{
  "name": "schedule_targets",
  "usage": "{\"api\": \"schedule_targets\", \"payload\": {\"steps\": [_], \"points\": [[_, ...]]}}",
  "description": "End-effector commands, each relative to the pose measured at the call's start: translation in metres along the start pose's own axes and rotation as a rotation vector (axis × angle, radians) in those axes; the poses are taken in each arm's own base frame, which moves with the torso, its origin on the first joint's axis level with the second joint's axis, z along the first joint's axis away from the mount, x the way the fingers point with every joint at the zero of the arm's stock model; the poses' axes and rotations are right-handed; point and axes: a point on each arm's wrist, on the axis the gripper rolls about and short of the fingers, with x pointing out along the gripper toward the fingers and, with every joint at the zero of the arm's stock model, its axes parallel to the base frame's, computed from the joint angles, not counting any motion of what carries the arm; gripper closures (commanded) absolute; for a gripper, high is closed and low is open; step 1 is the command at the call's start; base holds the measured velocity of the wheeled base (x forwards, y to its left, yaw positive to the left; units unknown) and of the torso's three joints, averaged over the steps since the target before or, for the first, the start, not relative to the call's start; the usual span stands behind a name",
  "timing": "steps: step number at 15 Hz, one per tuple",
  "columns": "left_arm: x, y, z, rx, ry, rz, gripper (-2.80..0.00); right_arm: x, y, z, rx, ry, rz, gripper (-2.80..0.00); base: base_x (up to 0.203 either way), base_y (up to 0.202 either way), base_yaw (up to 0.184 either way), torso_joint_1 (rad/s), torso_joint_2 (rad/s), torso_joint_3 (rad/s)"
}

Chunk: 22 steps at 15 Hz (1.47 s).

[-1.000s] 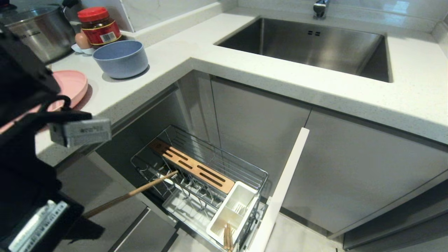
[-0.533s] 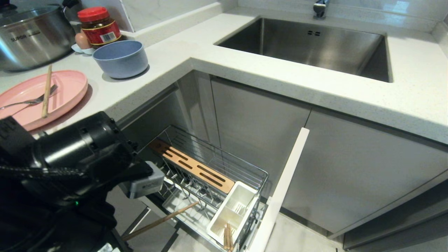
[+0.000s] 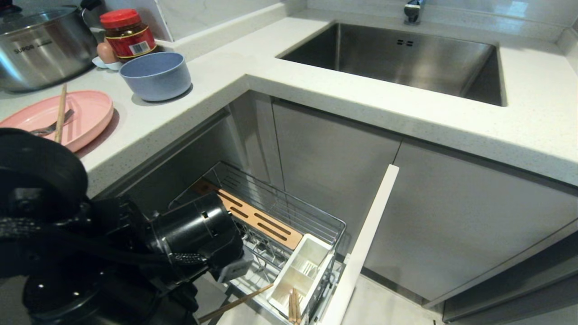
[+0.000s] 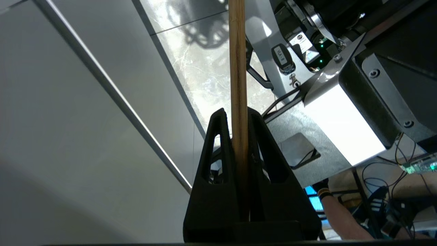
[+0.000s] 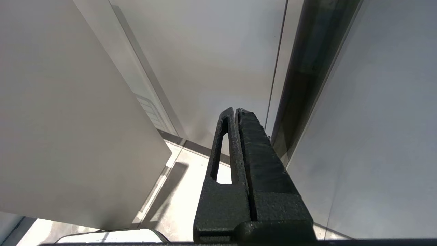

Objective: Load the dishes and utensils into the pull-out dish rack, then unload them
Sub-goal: Pick up the chopsticks and place it in the cupboard

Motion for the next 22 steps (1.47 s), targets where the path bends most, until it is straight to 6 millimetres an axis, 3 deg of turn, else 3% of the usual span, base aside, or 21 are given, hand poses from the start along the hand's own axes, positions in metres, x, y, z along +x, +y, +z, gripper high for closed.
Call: {"api": "schedule_targets", "payload": {"steps": [1, 5, 13, 19, 22], "points": [[0.017, -0.006, 0.012, 0.019, 0.068, 0.011, 0.00, 0.000, 0.000, 0.000, 0.001, -0.003, 0.000, 0.00, 0.000, 0.000, 0.000, 0.000, 0.00, 0.000], [0.039, -0.012, 0.028, 0.031, 0.120, 0.014, 0.00, 0.000, 0.000, 0.000, 0.001, -0.003, 0.000, 0.00, 0.000, 0.000, 0.000, 0.000, 0.00, 0.000], [0.063, -0.012, 0.070, 0.033, 0.125, 0.018, 0.00, 0.000, 0.000, 0.000, 0.001, -0.003, 0.000, 0.00, 0.000, 0.000, 0.000, 0.000, 0.00, 0.000], [0.076, 0.005, 0.083, 0.144, 0.099, 0.022, 0.00, 0.000, 0.000, 0.000, 0.001, -0.003, 0.000, 0.00, 0.000, 0.000, 0.000, 0.000, 0.00, 0.000], [0.081, 0.005, 0.087, 0.172, 0.101, 0.020, 0.00, 0.000, 0.000, 0.000, 0.001, -0.003, 0.000, 0.00, 0.000, 0.000, 0.000, 0.000, 0.00, 0.000]]}}
